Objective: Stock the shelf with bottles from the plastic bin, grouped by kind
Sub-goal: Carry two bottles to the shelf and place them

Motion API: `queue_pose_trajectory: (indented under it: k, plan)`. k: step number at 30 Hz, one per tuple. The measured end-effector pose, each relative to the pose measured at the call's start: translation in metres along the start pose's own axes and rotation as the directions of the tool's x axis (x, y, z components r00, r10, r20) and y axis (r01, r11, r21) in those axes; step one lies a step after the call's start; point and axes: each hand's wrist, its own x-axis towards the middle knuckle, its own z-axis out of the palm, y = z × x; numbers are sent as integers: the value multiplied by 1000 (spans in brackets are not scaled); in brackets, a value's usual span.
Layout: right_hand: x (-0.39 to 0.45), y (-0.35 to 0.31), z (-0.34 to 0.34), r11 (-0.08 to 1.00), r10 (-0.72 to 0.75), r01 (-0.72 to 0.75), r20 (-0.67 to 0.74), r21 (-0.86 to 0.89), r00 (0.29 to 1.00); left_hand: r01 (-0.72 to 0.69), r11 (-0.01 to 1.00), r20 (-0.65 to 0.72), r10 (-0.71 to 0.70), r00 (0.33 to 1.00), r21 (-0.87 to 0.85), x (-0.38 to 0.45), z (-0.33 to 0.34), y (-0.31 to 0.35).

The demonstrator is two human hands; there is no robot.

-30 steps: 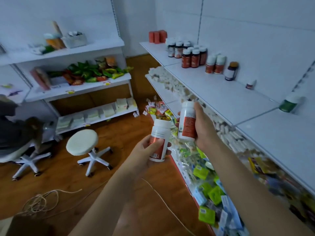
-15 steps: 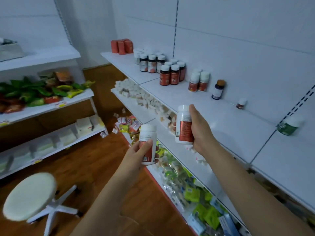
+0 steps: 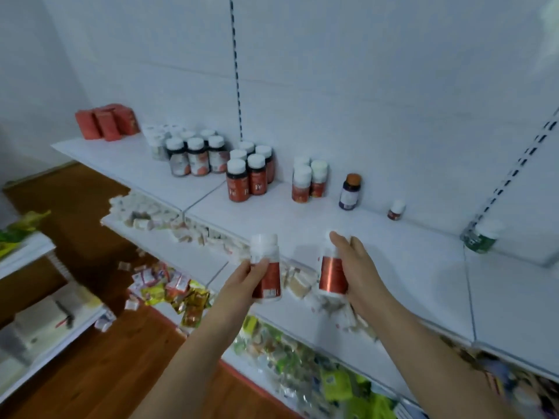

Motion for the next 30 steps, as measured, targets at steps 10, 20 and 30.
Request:
queue_pose_trajectory:
  k: [10, 20, 30]
  plan:
    - [155, -24, 27, 971, -234, 228, -98, -67, 967, -132, 906, -20, 153, 988, 402, 185, -22, 50]
    - [253, -10, 49, 852, -461, 384, -161, -355, 873, -337, 702, 192, 280, 941, 628, 302, -4, 54]
    - [262, 14, 60, 816, -397, 248, -194, -522, 897, -430, 435, 354, 248, 902, 791, 332, -15, 27]
